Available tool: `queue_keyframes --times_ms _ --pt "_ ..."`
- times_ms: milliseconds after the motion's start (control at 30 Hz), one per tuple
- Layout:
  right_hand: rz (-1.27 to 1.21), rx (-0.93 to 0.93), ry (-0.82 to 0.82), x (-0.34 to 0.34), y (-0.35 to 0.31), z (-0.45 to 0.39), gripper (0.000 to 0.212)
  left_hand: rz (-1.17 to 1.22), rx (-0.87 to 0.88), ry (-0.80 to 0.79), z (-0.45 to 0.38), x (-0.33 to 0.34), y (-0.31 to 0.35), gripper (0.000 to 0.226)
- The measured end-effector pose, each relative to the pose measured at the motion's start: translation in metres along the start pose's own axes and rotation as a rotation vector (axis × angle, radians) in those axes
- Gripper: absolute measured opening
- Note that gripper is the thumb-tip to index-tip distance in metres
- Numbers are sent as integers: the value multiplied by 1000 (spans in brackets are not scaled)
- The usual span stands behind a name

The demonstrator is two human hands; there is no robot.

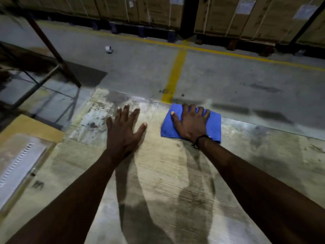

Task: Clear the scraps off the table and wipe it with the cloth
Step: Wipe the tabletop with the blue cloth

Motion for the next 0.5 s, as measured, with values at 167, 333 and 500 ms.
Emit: queue_keyframes --times_ms 167,333,500 --pt "-11 -56 10 15 -94 -20 75 -28 10 -3 -8 -30 -100 77" --pt "-32 -108 6 25 -169 -40 76 15 70 22 -7 -38 -132 73" --pt "-48 -145 -11 34 -229 -57 67 84 53 93 -9 -44 -135 70"
Point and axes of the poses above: each hand's wrist, its own z-axis away from the middle knuckle, its own x-axis out of the palm, y = z × x, the point moved 8 cm from there along -z, towards the middle knuckle, and after that the axes turned 9 degrees about y, right-handed, at the moved point
